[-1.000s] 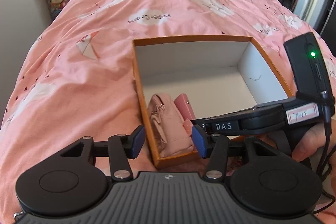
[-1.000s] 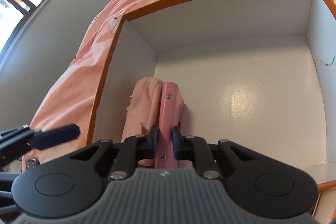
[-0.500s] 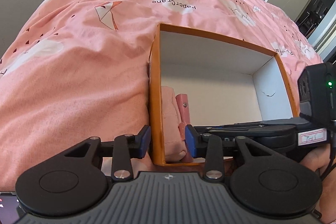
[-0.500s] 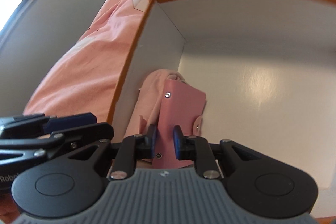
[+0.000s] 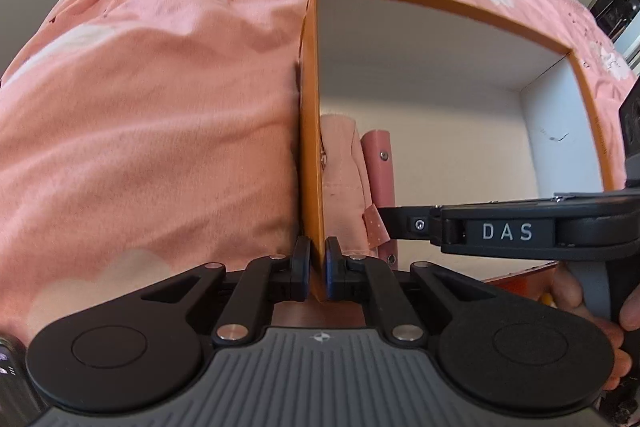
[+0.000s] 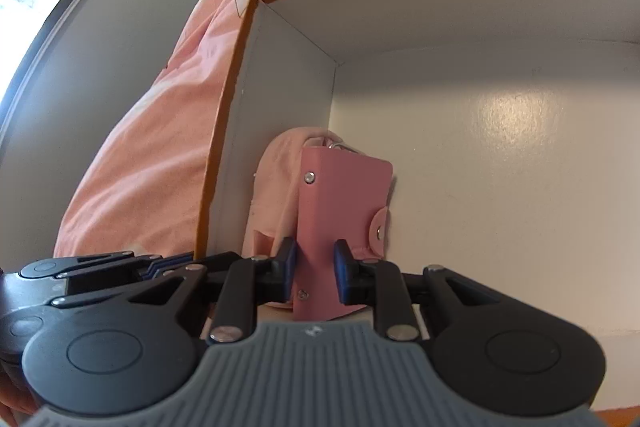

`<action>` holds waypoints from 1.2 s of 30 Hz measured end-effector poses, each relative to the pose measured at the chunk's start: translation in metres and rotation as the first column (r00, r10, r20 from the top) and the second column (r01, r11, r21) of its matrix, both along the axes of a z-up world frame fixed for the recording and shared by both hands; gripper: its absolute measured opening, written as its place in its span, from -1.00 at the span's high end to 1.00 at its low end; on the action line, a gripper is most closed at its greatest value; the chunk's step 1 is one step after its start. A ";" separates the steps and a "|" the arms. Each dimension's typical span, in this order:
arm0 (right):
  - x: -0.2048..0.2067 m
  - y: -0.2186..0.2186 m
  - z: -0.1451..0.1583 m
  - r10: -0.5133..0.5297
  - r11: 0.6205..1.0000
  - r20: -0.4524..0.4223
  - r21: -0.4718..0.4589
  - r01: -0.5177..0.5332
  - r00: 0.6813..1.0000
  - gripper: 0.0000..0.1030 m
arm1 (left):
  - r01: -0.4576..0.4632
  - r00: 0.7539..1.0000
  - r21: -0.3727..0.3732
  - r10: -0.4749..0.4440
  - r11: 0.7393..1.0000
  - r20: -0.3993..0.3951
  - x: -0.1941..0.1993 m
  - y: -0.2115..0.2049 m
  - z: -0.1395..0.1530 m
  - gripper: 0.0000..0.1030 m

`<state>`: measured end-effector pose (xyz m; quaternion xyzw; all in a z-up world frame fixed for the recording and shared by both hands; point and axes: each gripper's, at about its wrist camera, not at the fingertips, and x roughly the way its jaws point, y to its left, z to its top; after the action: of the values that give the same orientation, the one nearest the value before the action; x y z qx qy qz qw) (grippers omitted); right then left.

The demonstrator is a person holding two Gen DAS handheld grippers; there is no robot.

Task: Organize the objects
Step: 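Set the pouch and wallet upright against the box wall and open both tools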

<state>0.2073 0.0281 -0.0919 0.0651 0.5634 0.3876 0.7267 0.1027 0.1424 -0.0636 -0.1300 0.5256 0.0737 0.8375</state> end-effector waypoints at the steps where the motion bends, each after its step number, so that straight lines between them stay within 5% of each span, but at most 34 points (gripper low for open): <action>1: -0.001 0.003 -0.001 0.002 1.000 -0.001 -0.006 -0.002 1.000 0.58 | -0.004 1.000 0.004 0.004 1.000 -0.004 0.000 0.000 -0.002 0.87; 14: -0.001 0.011 -0.007 -0.034 0.999 0.005 -0.005 0.034 0.999 0.47 | -0.054 0.998 -0.098 0.058 0.994 0.035 -0.006 0.015 -0.007 0.82; 21: -0.002 -0.002 0.003 -0.074 0.997 0.029 -0.001 0.074 0.997 0.36 | -0.057 0.995 -0.059 0.061 0.997 0.074 -0.010 0.014 0.005 0.34; 36: -0.008 -0.015 0.022 -0.083 0.996 0.073 0.040 0.081 0.994 0.19 | -0.051 0.985 -0.094 0.066 0.994 0.160 -0.030 0.003 0.040 0.12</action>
<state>0.1991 0.0127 -0.0702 0.0868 0.5254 0.3699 0.7613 0.0728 0.1454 -0.0237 -0.1885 0.4540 0.0639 0.8685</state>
